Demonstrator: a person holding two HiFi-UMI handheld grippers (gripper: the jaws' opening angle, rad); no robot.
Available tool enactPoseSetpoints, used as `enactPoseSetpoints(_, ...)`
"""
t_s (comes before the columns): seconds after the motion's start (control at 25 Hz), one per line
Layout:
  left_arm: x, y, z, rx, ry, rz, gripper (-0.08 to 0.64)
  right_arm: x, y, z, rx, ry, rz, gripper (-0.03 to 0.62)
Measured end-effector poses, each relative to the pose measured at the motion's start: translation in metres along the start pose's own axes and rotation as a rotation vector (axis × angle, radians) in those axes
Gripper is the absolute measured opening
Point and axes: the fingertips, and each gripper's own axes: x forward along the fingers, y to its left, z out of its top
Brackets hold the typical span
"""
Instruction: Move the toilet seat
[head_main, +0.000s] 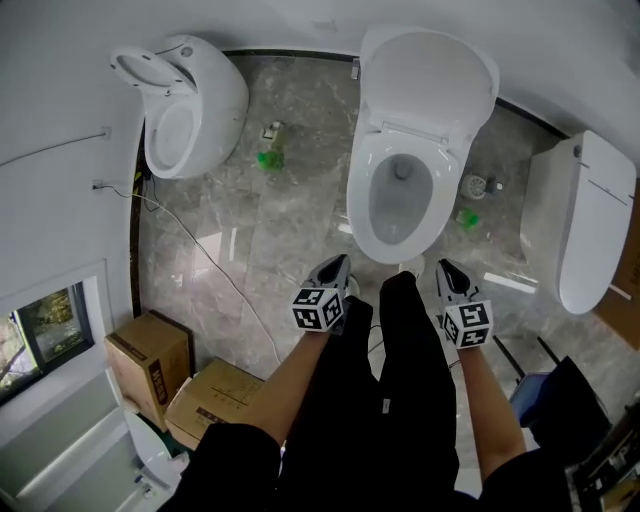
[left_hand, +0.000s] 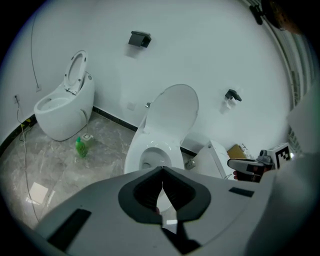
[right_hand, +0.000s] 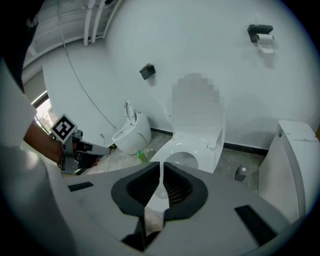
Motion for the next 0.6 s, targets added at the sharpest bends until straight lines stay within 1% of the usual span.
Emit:
enactPoseSetpoints(0.08,0.022,0.007,-0.009,0.023,0.023,-0.007,0.015,0.017,-0.005,-0.019,0.016,0.031,0.008,0.032)
enactPoseSetpoints(0.2,0.046,0.013,-0.027,0.050,0.071,-0.039,0.015,0.041,-0.012,-0.054,0.008,0.094,0.003,0.032)
enactPoseSetpoints(0.28,0.056,0.022,-0.042,0.049,0.095,-0.038,0.015,0.056,-0.016,-0.075,0.017,0.130,0.001,0.032)
enactPoseSetpoints(0.44,0.073,0.047,-0.074,0.026,0.159,-0.008,0.015,0.076,-0.029,-0.111,0.101,0.165,-0.029,0.032)
enactPoseSetpoints(0.6,0.091,0.060,-0.088,0.042,0.203,-0.019,0.015,0.093,-0.040,-0.140,0.130,0.208,-0.056,0.034)
